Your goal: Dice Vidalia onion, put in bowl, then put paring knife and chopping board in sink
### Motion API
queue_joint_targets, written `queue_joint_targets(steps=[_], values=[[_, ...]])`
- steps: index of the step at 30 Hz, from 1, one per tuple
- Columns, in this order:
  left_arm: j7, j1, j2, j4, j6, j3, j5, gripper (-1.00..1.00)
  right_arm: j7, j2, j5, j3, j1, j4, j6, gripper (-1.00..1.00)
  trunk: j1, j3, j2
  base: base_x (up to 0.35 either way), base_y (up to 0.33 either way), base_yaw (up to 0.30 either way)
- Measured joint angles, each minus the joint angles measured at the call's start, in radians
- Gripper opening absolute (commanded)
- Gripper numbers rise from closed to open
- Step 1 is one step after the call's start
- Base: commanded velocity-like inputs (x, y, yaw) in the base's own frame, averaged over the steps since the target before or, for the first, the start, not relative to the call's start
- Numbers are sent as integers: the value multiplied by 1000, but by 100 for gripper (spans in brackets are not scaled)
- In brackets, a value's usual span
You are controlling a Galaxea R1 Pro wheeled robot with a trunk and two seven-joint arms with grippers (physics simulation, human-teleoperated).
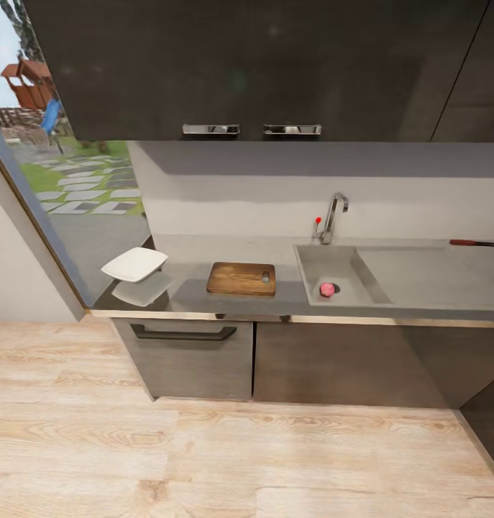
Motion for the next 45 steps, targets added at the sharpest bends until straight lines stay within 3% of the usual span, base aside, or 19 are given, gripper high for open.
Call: queue_joint_targets(steps=[5,10,25,45], values=[[0,0,0,0,0,0,0,100,0,0,70,0,105,2,-66,100,0,0,0,0,0,0],[0,0,0,0,0,0,1,100,-1,-3,90,0,140,3,-93,100,0,0,0,0,0,0],[0,0,0,0,1,0,1,100,-8,28,93,1,149,5,-95,100,0,0,0,0,0,0],[0,0,0,2,0,-1,1,100,-6,31,103,7,149,2,-99,100,0,0,0,0,0,0]])
